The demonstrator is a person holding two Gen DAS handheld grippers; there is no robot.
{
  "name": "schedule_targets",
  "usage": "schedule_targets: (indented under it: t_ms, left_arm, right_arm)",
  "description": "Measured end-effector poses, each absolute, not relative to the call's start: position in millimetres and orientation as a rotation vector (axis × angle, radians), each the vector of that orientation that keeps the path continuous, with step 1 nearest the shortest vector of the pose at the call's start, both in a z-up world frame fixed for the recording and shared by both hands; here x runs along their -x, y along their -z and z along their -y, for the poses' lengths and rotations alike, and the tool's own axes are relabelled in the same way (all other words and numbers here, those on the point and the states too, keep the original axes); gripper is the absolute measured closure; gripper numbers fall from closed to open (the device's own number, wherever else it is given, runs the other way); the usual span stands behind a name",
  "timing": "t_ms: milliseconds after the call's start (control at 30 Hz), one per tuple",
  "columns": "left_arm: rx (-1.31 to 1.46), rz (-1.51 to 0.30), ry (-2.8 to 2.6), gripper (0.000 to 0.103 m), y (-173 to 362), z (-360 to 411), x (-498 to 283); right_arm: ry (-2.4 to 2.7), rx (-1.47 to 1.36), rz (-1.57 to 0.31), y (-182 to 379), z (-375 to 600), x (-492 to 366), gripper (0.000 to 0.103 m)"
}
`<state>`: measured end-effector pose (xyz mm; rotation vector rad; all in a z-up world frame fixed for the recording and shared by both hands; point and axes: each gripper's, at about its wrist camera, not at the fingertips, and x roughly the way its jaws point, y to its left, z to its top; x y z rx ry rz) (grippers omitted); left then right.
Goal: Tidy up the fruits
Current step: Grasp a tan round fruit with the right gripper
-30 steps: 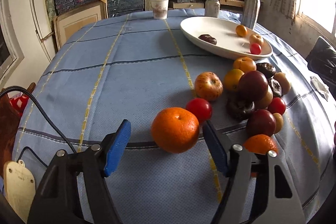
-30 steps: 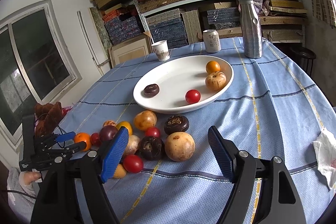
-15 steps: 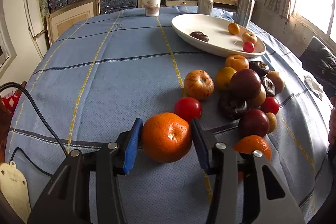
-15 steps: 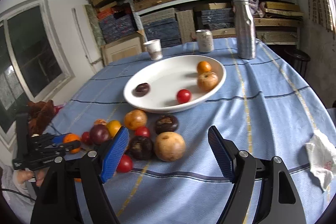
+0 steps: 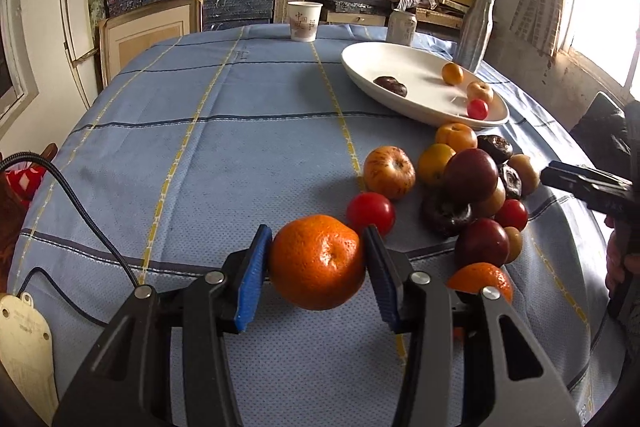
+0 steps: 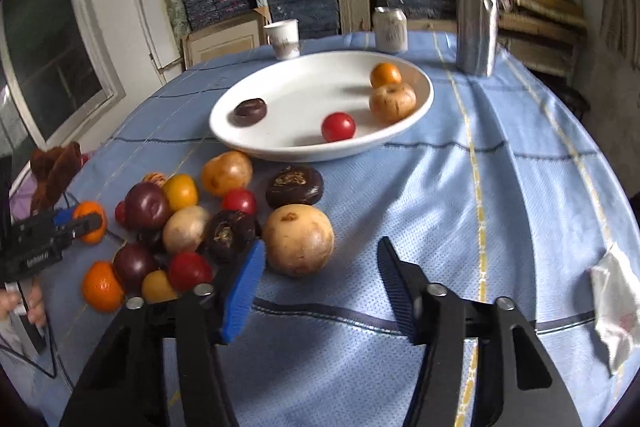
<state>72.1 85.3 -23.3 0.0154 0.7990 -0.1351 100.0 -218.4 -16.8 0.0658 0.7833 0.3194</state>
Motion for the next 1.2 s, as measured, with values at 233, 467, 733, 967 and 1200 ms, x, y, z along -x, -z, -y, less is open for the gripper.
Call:
schedule_targets:
  t_ms: [233, 467, 733, 967, 1200]
  left_arm:
    - [-0.023, -0.800, 0.144, 0.056, 23.2, -83.0, -72.5]
    - [-0.020, -0.814, 0.157, 0.056, 25.7, -82.8, -74.1]
    - [0.025, -0.835, 0.177, 0.056, 30.1, -86.1, -78.4]
    - [0.020, -0.796, 0.155, 0.056, 16.6, -83.2, -79.7]
    - [-0.010, -0.758, 0.183, 0.057, -31.7, -60.3, -118.3]
  right_arm:
    - [-0.355, -0.078, -0.798, 19.8, 207.1, -109.4, 0.048]
    - [-0.408, -0.162, -0.871, 30.5, 208.5, -122.7, 0.059]
    - [-0.425, -0.200, -0.886, 33.2, 212.0, -123.1, 0.060]
    - [-0.386, -0.230, -0.820, 22.0, 227.4, -111.4, 0.060]
    - [-0.380, -0.248, -0.757, -15.9, 244.5, -117.0, 0.060]
